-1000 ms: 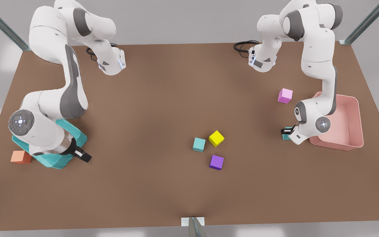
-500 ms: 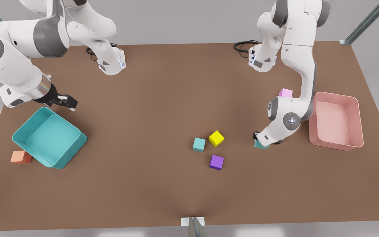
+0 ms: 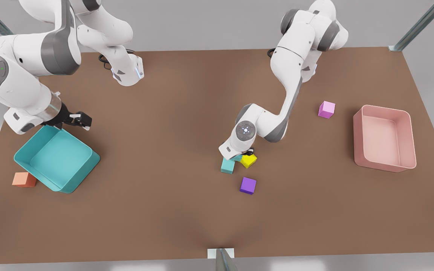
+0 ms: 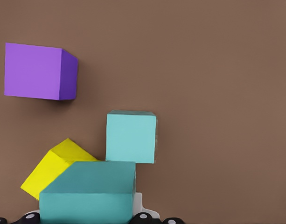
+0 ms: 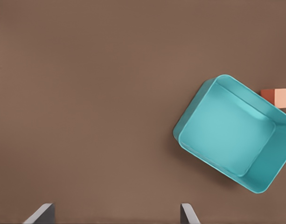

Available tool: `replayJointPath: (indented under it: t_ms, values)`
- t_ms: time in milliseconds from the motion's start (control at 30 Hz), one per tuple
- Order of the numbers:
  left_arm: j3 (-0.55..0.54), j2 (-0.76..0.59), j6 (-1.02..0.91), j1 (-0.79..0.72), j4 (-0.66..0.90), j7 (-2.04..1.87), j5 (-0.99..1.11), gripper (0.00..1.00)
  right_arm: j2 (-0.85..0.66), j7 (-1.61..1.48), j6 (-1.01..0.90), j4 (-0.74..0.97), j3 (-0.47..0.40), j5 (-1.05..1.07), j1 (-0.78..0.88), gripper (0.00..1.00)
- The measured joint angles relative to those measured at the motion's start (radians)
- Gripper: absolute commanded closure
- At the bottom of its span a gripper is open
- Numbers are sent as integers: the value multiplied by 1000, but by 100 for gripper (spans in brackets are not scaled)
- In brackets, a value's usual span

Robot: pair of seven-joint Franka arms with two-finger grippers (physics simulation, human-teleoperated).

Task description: Stack the two blue cubes on top of each other

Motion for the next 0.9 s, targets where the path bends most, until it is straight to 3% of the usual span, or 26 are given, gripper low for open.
replayJointPath:
  t_ms: [333,900]
  values:
    - [-15,130,34,-5,160,-186,0,32,3,-49,-1,-8,-1,7,-3,0]
    - [-15,142,41,9,168,-343,2,32,41,-89,-1,-10,0,23,-1,0]
